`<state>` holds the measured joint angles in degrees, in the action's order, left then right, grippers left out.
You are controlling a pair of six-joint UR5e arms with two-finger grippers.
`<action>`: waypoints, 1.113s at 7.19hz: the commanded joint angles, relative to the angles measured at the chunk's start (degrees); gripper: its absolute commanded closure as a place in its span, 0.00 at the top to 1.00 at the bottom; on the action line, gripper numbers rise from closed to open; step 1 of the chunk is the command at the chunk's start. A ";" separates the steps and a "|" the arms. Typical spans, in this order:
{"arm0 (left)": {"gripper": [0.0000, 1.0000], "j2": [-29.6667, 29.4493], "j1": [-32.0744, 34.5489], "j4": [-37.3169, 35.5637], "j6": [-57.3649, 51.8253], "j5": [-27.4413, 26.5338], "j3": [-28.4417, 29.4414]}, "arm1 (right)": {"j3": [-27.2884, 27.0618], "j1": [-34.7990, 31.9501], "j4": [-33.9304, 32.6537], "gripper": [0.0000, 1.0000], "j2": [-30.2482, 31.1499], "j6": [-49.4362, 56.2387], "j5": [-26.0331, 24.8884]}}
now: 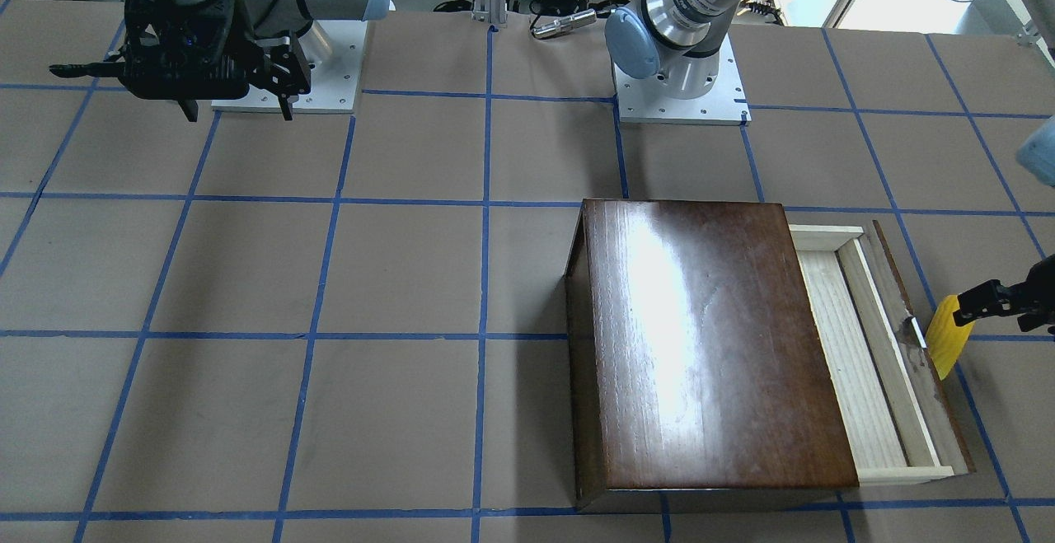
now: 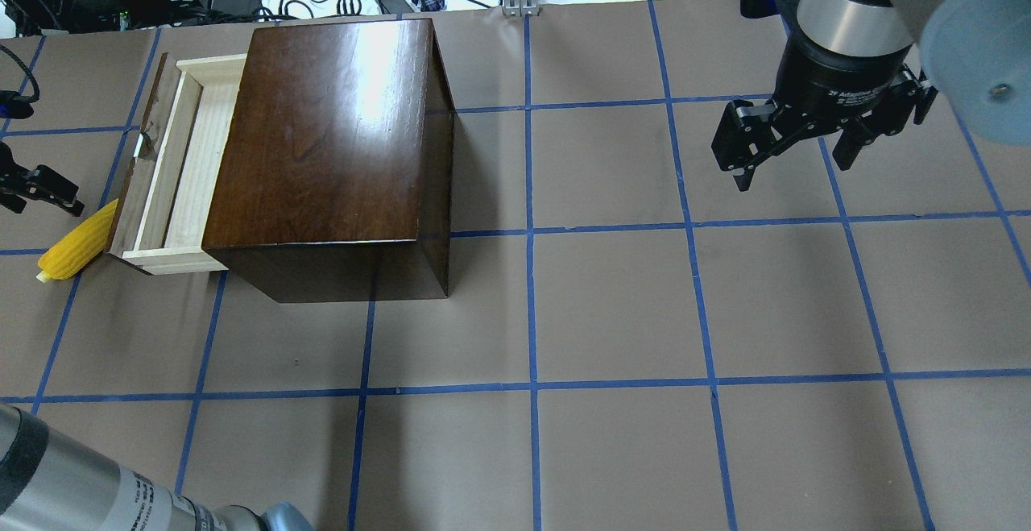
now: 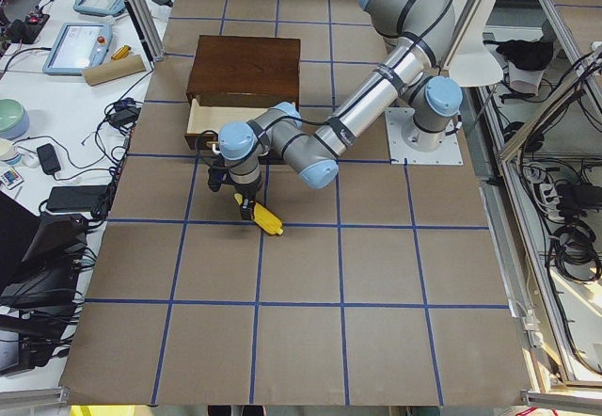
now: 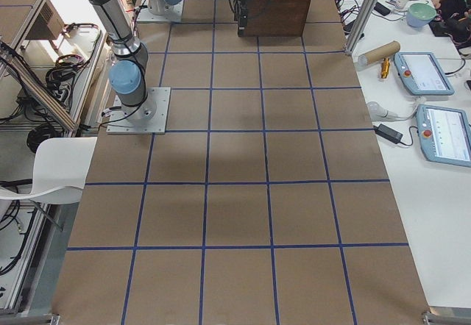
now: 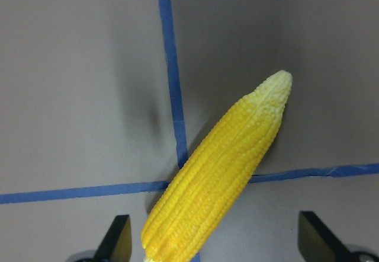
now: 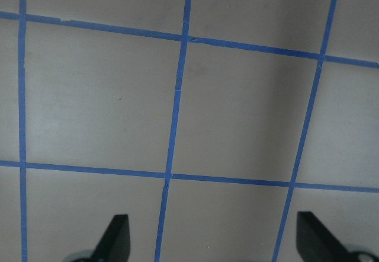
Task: Open drawer and put corn inside
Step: 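Lower the left gripper and grasp the yellow corn cob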
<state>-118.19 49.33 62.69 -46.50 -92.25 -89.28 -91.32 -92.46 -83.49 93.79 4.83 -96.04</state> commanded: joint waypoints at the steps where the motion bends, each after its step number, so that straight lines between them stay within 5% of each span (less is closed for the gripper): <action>1: 1.00 -2.12 -0.37 -1.78 -1.30 0.14 -1.07 | 0.00 0.00 0.00 1.00 0.07 -0.08 -0.02; 8: 1.00 -7.49 -0.37 -5.30 -1.49 -0.56 -1.68 | 0.00 0.00 0.00 1.00 -0.01 0.00 -0.02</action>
<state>-124.96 48.96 57.74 -48.05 -92.77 -90.90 -91.32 -92.46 -83.50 93.82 4.77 -96.02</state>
